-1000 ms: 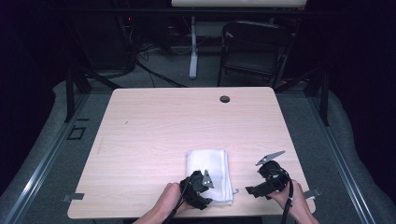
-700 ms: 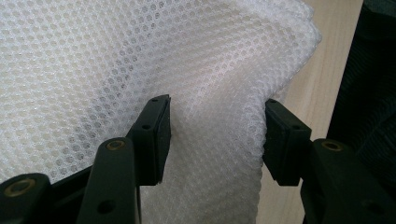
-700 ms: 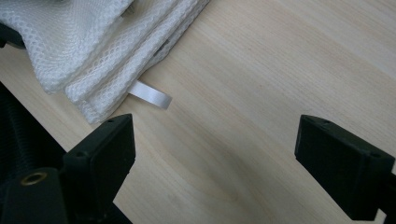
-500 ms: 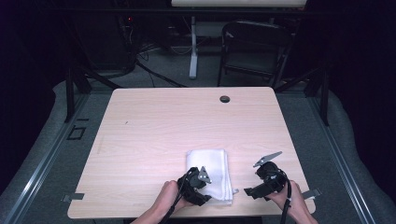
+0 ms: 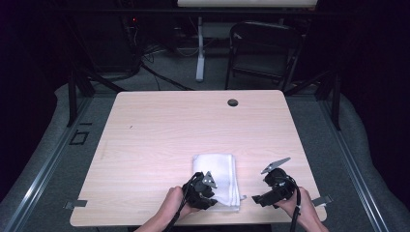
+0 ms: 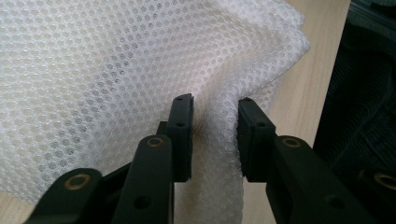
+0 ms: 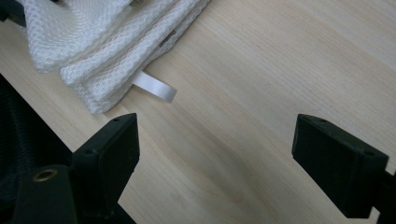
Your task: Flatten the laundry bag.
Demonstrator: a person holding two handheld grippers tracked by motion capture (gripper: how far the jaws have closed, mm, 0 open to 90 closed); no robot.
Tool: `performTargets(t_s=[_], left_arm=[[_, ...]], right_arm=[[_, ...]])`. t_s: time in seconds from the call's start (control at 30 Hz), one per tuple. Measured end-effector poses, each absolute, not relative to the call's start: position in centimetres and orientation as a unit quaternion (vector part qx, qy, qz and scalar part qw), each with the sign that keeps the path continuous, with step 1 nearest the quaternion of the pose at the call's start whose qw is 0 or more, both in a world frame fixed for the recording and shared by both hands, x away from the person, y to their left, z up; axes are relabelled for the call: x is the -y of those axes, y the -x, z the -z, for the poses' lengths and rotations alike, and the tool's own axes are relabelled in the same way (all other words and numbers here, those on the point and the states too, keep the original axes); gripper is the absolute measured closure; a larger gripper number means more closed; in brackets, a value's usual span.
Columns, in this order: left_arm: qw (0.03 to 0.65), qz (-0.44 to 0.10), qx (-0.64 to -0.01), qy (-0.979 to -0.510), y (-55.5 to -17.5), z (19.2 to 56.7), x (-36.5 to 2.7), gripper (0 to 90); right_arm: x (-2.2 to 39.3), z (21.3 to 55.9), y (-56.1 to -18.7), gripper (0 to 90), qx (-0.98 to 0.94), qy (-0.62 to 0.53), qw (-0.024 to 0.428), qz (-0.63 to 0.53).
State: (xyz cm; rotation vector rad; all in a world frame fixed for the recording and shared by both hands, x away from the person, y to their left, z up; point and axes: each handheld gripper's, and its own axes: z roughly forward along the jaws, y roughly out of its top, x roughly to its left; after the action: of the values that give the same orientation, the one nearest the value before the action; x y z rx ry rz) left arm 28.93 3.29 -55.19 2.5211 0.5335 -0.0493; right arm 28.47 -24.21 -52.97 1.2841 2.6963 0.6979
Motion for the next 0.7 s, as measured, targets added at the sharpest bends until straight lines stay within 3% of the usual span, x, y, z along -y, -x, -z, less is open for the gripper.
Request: performTargets(t_s=[0.03, 0.23, 0.37, 0.43, 0.47, 0.5, 0.53, 0.6, 0.7], left_arm=[[0.28, 0.022, -0.202, -0.938, -29.0, 55.2, -3.3, 74.3], [0.281, 0.028, -0.205, -0.937, -29.1, 55.2, -3.4, 75.7], [0.283, 0.041, -0.212, -0.934, -29.4, 55.3, -3.5, 75.2], [0.283, 0.04, -0.213, -0.934, -29.4, 55.4, -3.5, 75.2], [0.283, 0.04, -0.212, -0.934, -29.4, 55.4, -3.5, 75.2], [0.283, 0.038, -0.212, -0.935, -29.3, 55.4, -3.5, 75.2], [0.283, 0.038, -0.212, -0.935, -29.3, 55.4, -3.5, 75.2], [0.281, 0.038, -0.208, -0.936, -29.4, 55.3, -3.6, 75.2], [0.28, 0.038, -0.206, -0.937, -29.3, 55.4, -3.5, 75.2]], right_arm=[[24.2, 52.9, -28.5, 15.6, -0.884, -0.412, 0.039, -0.219], [23.5, 53.0, -28.4, 16.8, -0.886, -0.405, 0.041, -0.222], [22.8, 53.0, -28.4, 23.5, -0.889, -0.397, 0.04, -0.226], [21.0, 53.2, -28.3, 41.6, -0.899, -0.374, 0.025, -0.226], [21.0, 53.2, -28.3, 41.6, -0.899, -0.374, 0.025, -0.226], [19.9, 53.3, -28.2, 56.7, -0.907, -0.355, 0.024, -0.224], [19.9, 53.3, -28.2, 56.7, -0.907, -0.355, 0.024, -0.224], [18.5, 53.6, -28.2, 74.6, -0.915, -0.337, 0.02, -0.221], [18.0, 53.8, -28.2, 81.3, -0.917, -0.332, 0.018, -0.221]])
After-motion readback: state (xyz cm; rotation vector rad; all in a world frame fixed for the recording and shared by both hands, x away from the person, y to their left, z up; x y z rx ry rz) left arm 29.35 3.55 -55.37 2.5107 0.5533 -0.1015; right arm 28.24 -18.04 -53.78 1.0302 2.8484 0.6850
